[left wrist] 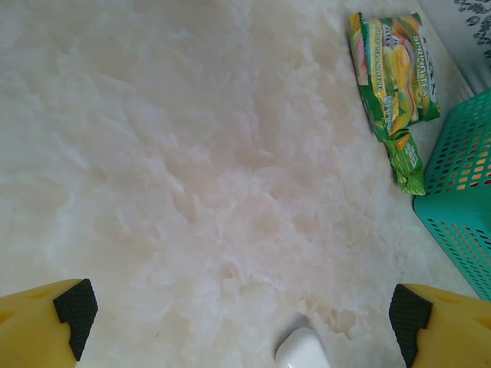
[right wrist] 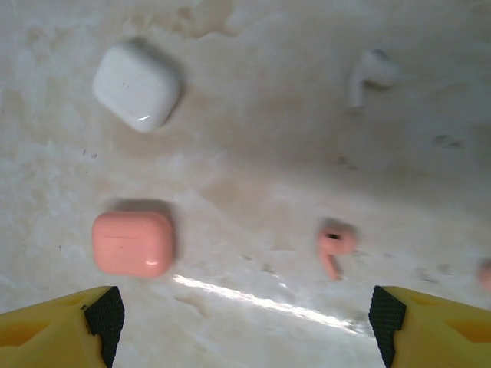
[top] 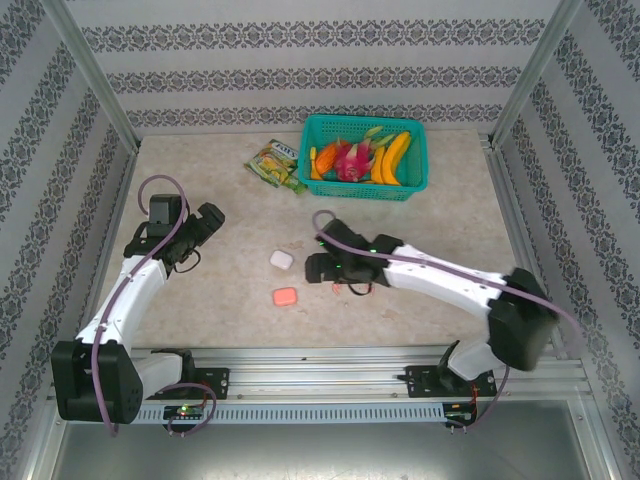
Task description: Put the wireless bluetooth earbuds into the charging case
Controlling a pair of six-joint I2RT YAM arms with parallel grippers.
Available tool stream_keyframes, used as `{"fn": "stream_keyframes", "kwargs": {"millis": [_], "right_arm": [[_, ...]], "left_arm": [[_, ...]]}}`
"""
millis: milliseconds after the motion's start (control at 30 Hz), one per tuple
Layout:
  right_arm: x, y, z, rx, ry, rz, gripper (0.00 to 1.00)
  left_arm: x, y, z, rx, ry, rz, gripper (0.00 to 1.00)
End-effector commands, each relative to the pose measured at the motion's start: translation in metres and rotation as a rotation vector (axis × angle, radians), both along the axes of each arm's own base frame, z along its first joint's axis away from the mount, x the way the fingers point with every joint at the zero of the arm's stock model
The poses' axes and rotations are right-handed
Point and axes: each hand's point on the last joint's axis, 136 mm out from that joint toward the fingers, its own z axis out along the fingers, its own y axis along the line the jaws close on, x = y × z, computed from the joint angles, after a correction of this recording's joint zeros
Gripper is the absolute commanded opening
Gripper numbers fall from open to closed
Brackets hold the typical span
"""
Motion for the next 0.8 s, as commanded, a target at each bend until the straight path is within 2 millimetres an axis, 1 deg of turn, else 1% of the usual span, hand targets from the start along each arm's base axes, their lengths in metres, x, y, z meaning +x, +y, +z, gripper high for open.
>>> {"fn": "stream_keyframes", "kwargs": {"millis": [0, 133, 233, 333, 500, 667, 767], "right_arm": [[-0.002, 0.023, -0.01, -0.088, 0.018, -0.016, 0.86], [-0.008, 0.057, -0.025, -0.147, 0.048, 0.038, 0.86], [-0.011, 0.07, -0.034, -0.199, 0.058, 0.051, 0.85], [-0.013, 0.074, -0.041, -0.234, 0.062, 0.039, 0.85], [-0.017, 0.083, -0.054, -0.243, 0.087, 0.032, 0.85], [-0.018, 0.095, -0.066, -0.259, 0.107, 0.044, 0.84], [-0.015, 0.095, -0.072, -0.285, 0.11, 0.038, 0.84]], "left_arm": [[-0.002, 0.001, 0.0, -0.02, 0.034, 0.038, 1.0], [0.0, 0.012, -0.004, -0.029, 0.059, 0.073, 1.0], [0.003, 0.02, -0.007, -0.049, 0.065, 0.097, 1.0], [0.005, 0.025, -0.01, -0.064, 0.066, 0.108, 1.0], [0.007, 0.03, -0.014, -0.077, 0.071, 0.112, 1.0], [0.009, 0.03, -0.016, -0.09, 0.066, 0.111, 1.0], [0.009, 0.029, -0.017, -0.097, 0.064, 0.11, 1.0]]}}
